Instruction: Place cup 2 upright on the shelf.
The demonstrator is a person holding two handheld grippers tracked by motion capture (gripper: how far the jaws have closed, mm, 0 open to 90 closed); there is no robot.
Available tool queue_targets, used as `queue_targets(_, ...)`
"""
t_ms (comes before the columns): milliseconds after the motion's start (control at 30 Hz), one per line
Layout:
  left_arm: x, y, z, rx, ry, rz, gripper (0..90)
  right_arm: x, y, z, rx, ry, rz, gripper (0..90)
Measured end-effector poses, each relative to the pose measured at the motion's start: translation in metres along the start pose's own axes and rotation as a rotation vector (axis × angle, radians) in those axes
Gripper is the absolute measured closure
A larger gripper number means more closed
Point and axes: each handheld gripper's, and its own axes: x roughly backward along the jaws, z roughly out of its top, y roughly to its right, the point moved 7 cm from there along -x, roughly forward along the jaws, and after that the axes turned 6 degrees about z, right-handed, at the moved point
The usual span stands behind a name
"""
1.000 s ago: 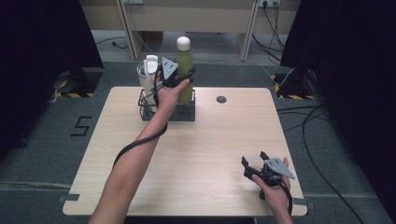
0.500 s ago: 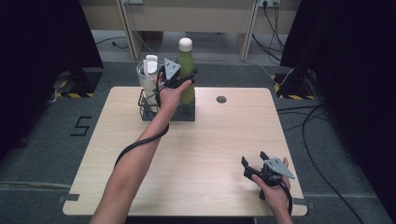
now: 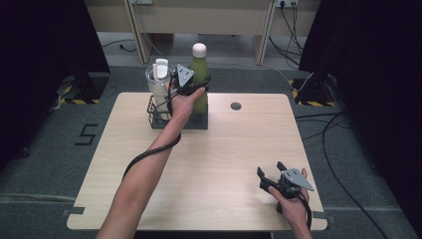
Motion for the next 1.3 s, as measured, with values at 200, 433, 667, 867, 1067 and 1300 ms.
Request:
queue_targets(200,-0.001,0.001,-0.004,0.001,-0.006,0.003,23.8,0.0,0.0,0.0,0.001,-0.002,0.0,18.6)
queue_targets(433,-0.001,0.002,-0.006,-0.008,-0.006,0.003,23.8,0.0,0.0,0.0,0.003,-0.002,0.001,18.6)
queue_targets(667,0.0,0.001,-0.014,0.0,-0.012,0.006,23.8,0.0,0.0,0.0,0.002,-0.002,0.001,18.6)
queue_targets(867,0.0,0.001,-0.018,0.007,-0.016,0.008,23.8,0.0,-0.001,0.0,0.002,-0.002,0.001,18.6)
queue_targets(1067,0.0,0.001,-0.022,0.004,-0.025,0.011,23.8,0.0,-0.001,0.0,0.002,-0.004,0.002,18.6)
queue_targets(1300,0.0,0.001,-0.027,0.007,-0.036,0.009,23.8,-0.001,-0.001,0.0,0.004,-0.003,0.002,18.6)
